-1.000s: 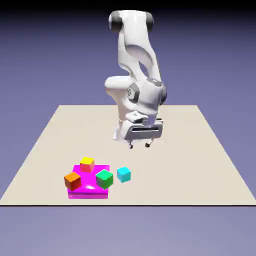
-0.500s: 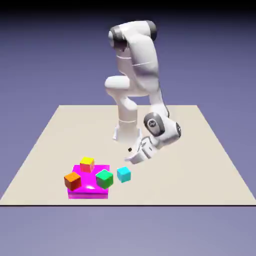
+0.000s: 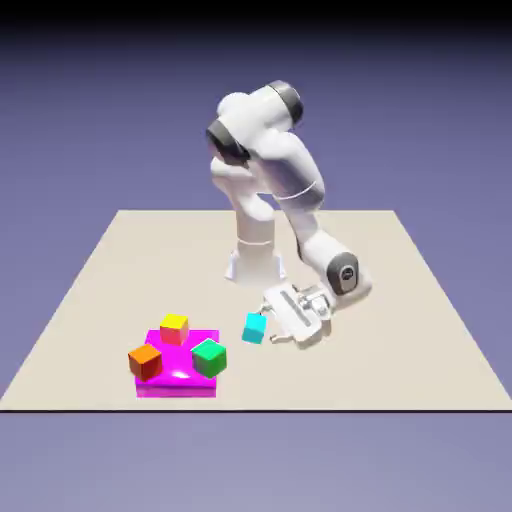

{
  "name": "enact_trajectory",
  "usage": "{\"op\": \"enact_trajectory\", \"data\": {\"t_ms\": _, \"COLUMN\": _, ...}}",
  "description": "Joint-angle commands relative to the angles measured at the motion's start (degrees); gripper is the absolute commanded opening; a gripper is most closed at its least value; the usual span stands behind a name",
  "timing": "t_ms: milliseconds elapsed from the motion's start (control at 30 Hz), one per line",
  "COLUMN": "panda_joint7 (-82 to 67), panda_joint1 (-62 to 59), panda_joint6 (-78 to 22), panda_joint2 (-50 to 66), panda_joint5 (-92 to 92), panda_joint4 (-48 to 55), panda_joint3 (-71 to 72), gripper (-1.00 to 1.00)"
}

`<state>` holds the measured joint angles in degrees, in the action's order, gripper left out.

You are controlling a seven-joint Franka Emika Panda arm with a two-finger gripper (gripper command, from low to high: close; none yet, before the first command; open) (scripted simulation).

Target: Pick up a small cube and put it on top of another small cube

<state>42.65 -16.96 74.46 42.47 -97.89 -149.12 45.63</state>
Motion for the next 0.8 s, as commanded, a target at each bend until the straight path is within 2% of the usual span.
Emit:
{"op": "enact_trajectory", "data": {"t_ms": 0, "panda_joint7": 0.0, "panda_joint1": 0.0, "panda_joint6": 0.0, "panda_joint2": 0.0, "panda_joint5": 0.0, "panda_joint4": 0.0, "panda_joint3": 0.0, "gripper": 0.00}}
{"op": "enact_trajectory", "data": {"t_ms": 133, "panda_joint7": -0.3, "panda_joint1": -1.8, "panda_joint6": 2.2, "panda_joint2": 3.1, "panda_joint5": -9.2, "panda_joint4": 2.3, "panda_joint3": -7.6, "gripper": 0.00}}
{"op": "enact_trajectory", "data": {"t_ms": 167, "panda_joint7": -0.3, "panda_joint1": -1.8, "panda_joint6": 2.2, "panda_joint2": 3.1, "panda_joint5": -9.2, "panda_joint4": 2.3, "panda_joint3": -7.6, "gripper": -1.00}}
{"op": "enact_trajectory", "data": {"t_ms": 333, "panda_joint7": -0.4, "panda_joint1": -0.5, "panda_joint6": 0.7, "panda_joint2": -0.7, "panda_joint5": -0.5, "panda_joint4": -0.1, "panda_joint3": 0.1, "gripper": -1.00}}
{"op": "enact_trajectory", "data": {"t_ms": 767, "panda_joint7": -16.0, "panda_joint1": -22.6, "panda_joint6": 28.1, "panda_joint2": -27.7, "panda_joint5": -19.8, "panda_joint4": -4.4, "panda_joint3": 5.2, "gripper": -1.00}}
